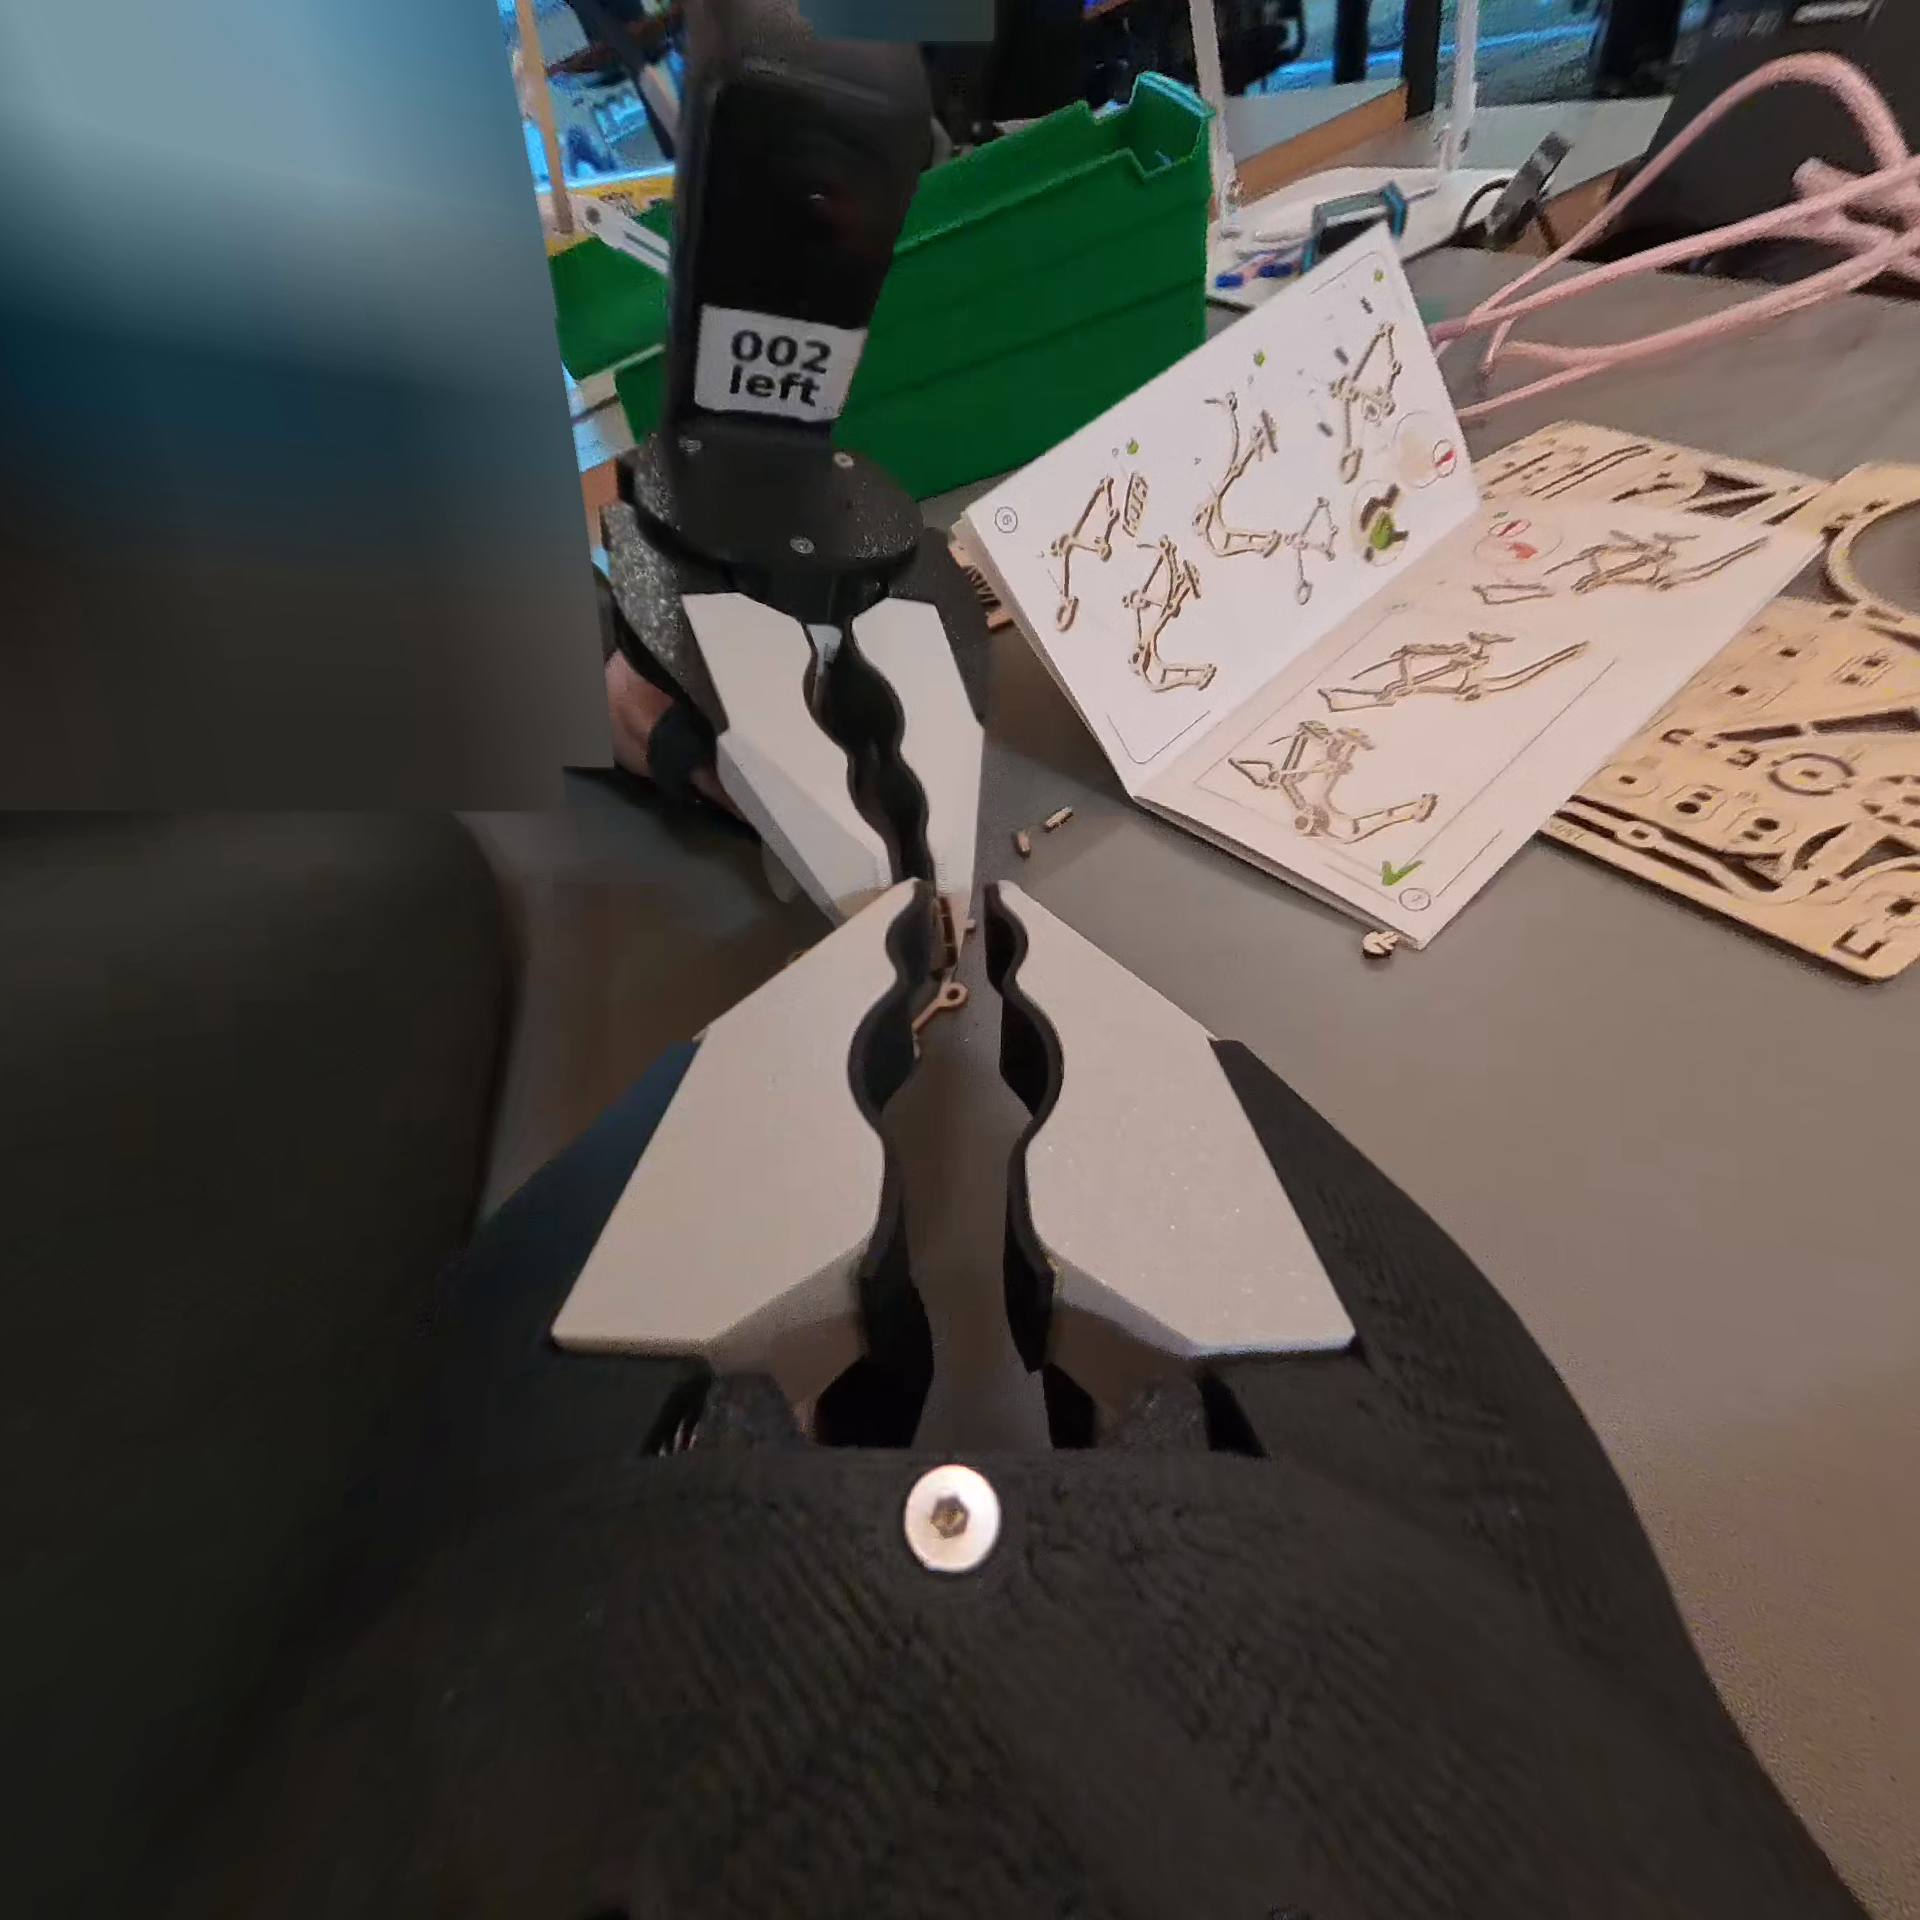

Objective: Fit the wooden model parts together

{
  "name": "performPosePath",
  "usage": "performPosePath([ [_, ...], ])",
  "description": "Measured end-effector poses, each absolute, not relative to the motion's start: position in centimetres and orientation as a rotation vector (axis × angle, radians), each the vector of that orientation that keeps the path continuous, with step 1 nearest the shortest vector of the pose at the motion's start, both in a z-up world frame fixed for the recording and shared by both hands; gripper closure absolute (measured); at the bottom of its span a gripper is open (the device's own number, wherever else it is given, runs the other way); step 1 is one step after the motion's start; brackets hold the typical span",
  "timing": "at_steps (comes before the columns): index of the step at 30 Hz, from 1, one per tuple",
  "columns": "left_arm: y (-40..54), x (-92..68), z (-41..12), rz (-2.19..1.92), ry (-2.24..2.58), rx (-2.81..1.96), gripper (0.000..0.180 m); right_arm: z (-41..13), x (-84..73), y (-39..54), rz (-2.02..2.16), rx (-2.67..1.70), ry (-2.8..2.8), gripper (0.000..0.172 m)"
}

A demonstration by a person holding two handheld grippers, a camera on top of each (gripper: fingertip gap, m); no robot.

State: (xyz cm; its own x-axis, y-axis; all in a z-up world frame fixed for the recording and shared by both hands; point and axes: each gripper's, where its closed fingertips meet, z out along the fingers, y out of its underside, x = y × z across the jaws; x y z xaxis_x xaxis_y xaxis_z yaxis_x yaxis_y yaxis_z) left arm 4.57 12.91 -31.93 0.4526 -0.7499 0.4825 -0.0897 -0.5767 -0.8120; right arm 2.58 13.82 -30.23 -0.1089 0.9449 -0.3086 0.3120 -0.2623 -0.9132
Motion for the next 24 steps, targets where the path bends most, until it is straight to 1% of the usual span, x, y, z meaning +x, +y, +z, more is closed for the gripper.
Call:
performPosePath([
  [1, 12.94, 4.55, -31.88, -1.142, 0.700, -1.966, 0.179, -30.21, 2.57, 13.82, 1.397, -1.579, -1.400, 0.164],
  [3, 13.03, 4.44, -31.80, -1.178, 0.675, -1.969, 0.180, -30.19, 2.54, 13.61, 1.369, -1.553, -1.424, 0.170],
  [5, 12.96, 4.51, -31.80, -1.172, 0.686, -1.966, 0.180, -30.16, 2.66, 13.50, 1.380, -1.543, -1.439, 0.170],
  [7, 12.91, 4.55, -31.75, -1.174, 0.690, -1.961, 0.180, -30.14, 2.74, 13.43, 1.426, -1.558, -1.434, 0.168],
  [10, 13.04, 4.44, -31.66, -1.176, 0.676, -1.958, 0.180, -30.53, 2.69, 13.25, 1.422, -1.579, -1.461, 0.160],
  [11, 13.04, 4.45, -31.68, -1.170, 0.678, -1.958, 0.180, -30.58, 2.66, 13.33, 1.409, -1.581, -1.459, 0.159],
  [16, 13.02, 4.45, -31.64, -1.167, 0.681, -1.954, 0.180, -30.53, 2.71, 13.42, 1.419, -1.584, -1.453, 0.167],
  [24, 13.19, 4.44, -31.77, -1.104, 0.687, -1.956, 0.179, -30.74, 2.72, 13.57, 1.400, -1.602, -1.451, 0.168],
])
